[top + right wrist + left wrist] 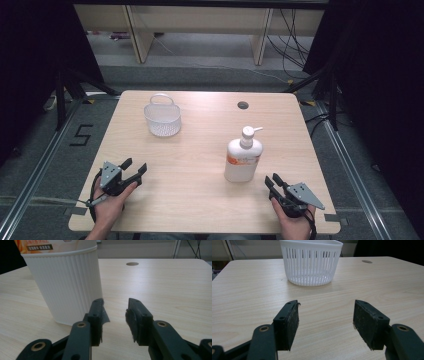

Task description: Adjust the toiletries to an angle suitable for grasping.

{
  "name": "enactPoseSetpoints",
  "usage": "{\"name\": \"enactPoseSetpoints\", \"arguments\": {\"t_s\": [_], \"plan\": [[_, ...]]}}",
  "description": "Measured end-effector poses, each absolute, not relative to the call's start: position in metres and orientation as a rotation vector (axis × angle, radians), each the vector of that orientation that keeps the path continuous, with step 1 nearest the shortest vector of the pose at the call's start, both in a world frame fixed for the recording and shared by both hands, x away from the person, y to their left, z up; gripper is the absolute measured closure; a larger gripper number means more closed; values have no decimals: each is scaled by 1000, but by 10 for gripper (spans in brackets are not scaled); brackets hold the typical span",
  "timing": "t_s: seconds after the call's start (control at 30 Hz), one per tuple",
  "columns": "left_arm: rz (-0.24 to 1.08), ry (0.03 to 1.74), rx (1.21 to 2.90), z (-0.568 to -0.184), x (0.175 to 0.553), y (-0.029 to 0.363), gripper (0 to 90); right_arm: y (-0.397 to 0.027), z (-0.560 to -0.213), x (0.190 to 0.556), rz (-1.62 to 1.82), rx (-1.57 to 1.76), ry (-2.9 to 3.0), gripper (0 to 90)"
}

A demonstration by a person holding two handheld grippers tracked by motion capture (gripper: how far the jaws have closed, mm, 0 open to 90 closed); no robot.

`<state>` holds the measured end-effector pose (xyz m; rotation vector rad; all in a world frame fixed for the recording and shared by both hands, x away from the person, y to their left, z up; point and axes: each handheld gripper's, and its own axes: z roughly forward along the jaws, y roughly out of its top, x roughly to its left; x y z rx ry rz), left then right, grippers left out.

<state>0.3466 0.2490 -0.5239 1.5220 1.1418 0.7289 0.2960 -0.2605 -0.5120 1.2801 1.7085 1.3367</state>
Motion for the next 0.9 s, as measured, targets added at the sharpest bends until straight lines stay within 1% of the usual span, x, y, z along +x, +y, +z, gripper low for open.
{"name": "enactPoseSetpoints", "arguments": {"t_s": [0.03, 0.1, 0.13, 0.27, 0.37, 0.43, 0.9], "plan": [[729, 1142, 1522, -524, 347, 249, 369, -261, -512, 296, 1337, 1280, 1709, 660], [727, 1160, 1514, -524, 347, 250, 375, -258, -510, 295, 1366, 1292, 1720, 711], [726, 1168, 1509, -523, 347, 250, 375, -258, -510, 295, 1366, 1292, 1720, 711], [729, 1166, 1508, -523, 346, 250, 391, -255, -505, 296, 1378, 1254, 1734, 843], [739, 1153, 1500, -524, 345, 249, 403, -254, -502, 296, 1347, 1251, 1750, 900], [744, 1135, 1496, -524, 344, 248, 404, -250, -501, 298, 1408, 1253, 1756, 900], [746, 1157, 1512, -523, 343, 248, 409, -239, -480, 295, 1414, 1215, 1708, 900]]}}
